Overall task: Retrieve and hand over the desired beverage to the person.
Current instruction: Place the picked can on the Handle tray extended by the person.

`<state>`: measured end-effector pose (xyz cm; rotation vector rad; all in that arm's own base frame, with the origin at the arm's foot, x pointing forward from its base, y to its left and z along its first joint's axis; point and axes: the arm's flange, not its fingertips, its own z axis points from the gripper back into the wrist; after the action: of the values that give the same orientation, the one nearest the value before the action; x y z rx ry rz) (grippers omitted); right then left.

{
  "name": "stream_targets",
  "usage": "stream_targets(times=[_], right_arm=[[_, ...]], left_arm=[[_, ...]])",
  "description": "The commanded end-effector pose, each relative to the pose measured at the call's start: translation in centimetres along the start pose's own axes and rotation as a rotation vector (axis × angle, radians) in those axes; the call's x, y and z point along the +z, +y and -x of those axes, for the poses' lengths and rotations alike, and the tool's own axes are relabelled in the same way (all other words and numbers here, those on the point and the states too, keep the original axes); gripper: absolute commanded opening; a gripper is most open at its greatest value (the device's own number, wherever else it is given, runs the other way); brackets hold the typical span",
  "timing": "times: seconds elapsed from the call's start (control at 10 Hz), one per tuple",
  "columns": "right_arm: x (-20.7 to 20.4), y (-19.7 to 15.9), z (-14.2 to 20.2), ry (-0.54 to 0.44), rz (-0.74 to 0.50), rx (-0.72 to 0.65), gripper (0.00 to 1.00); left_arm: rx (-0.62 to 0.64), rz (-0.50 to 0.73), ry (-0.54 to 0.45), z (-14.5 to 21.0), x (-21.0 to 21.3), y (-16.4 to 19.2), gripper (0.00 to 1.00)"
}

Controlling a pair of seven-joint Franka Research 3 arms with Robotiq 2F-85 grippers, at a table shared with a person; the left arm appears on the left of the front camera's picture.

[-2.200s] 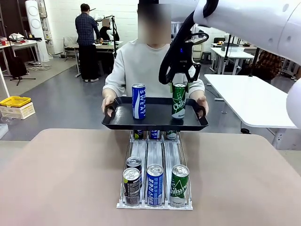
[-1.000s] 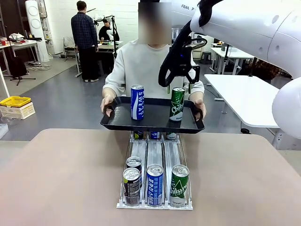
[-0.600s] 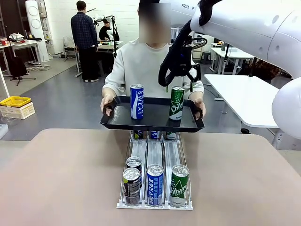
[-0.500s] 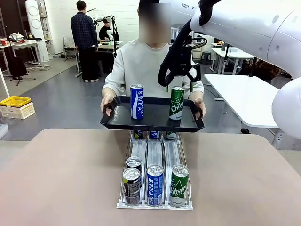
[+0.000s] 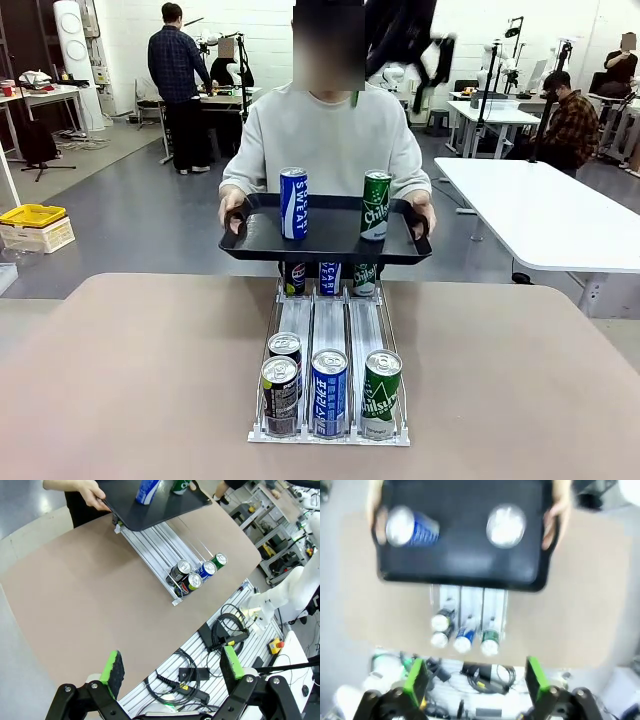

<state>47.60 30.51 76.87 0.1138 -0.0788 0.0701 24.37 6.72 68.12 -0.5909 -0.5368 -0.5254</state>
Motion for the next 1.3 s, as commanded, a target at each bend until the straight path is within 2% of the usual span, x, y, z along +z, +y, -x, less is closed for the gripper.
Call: stream_targets(times=[0.0, 0.2, 0.6, 0.9, 1.0, 1.2], right_arm=[[-4.5, -6.6, 8.0, -0.001, -0.051, 0.063, 1.0], [-7.2, -8.7, 9.0, 0.073, -0.036, 0.101, 1.0], [-12.2, -12.1, 8.6, 0.136, -0.03, 0.146, 1.0], [-13.0, -13.3, 8.3, 0.159, -0.051, 0.083, 1.0], [-13.4, -12.9, 7.7, 0.168, -0.01, 0.12, 1.0], [-13.4, -12.9, 7.7, 0.168, -0.01, 0.12, 1.0]], left_arm=[[-0.009, 0.004, -0.01, 0.0, 0.0, 0.0, 1.0], [-0.009, 0.004, -0.01, 0.0, 0.0, 0.0, 1.0], [-0.009, 0.004, -0.01, 0.0, 0.0, 0.0, 1.0], [-0.009, 0.004, -0.01, 0.0, 0.0, 0.0, 1.0], [-0.009, 0.004, -0.01, 0.0, 0.0, 0.0, 1.0], [-0.009, 0.004, -0.01, 0.0, 0.0, 0.0, 1.0]])
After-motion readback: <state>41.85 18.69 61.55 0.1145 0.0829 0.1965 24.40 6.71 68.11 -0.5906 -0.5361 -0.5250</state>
